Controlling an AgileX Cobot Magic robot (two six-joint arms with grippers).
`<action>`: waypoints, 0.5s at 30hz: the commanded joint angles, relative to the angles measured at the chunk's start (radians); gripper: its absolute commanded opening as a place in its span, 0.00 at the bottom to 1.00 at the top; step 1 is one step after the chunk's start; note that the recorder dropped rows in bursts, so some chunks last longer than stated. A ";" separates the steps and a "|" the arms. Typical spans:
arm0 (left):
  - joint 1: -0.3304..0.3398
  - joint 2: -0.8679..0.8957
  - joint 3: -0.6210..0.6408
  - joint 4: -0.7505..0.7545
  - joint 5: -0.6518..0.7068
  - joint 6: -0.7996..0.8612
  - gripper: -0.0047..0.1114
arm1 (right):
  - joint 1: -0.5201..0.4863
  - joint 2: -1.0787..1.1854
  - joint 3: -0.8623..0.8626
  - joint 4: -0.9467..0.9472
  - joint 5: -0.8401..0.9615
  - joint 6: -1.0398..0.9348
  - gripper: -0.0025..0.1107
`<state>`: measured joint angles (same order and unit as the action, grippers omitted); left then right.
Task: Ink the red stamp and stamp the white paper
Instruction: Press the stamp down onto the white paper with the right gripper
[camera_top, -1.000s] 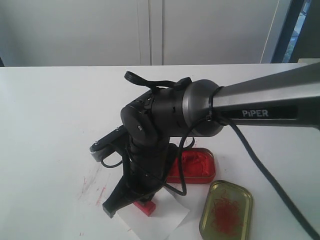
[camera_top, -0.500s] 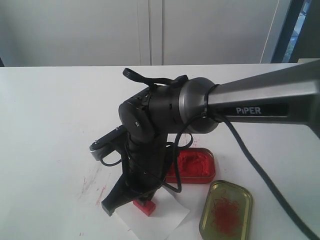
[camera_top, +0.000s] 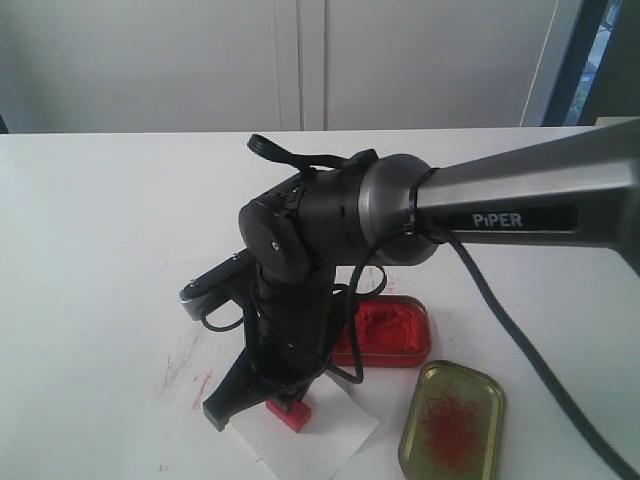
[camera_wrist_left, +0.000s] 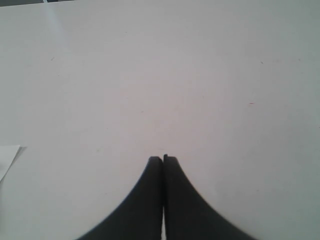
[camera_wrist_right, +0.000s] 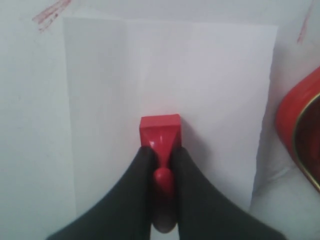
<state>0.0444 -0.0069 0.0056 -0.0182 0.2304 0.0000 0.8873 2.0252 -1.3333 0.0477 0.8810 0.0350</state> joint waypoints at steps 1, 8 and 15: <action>0.002 0.007 -0.006 -0.010 0.001 0.000 0.04 | -0.001 0.078 0.032 0.037 -0.068 -0.006 0.02; 0.002 0.007 -0.006 -0.010 0.001 0.000 0.04 | -0.001 0.078 0.032 0.043 -0.070 -0.005 0.02; 0.002 0.007 -0.006 -0.010 0.001 0.000 0.04 | -0.001 0.078 0.032 0.041 -0.072 -0.012 0.02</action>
<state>0.0444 -0.0069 0.0056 -0.0182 0.2304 0.0000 0.8873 2.0252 -1.3333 0.0513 0.8789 0.0334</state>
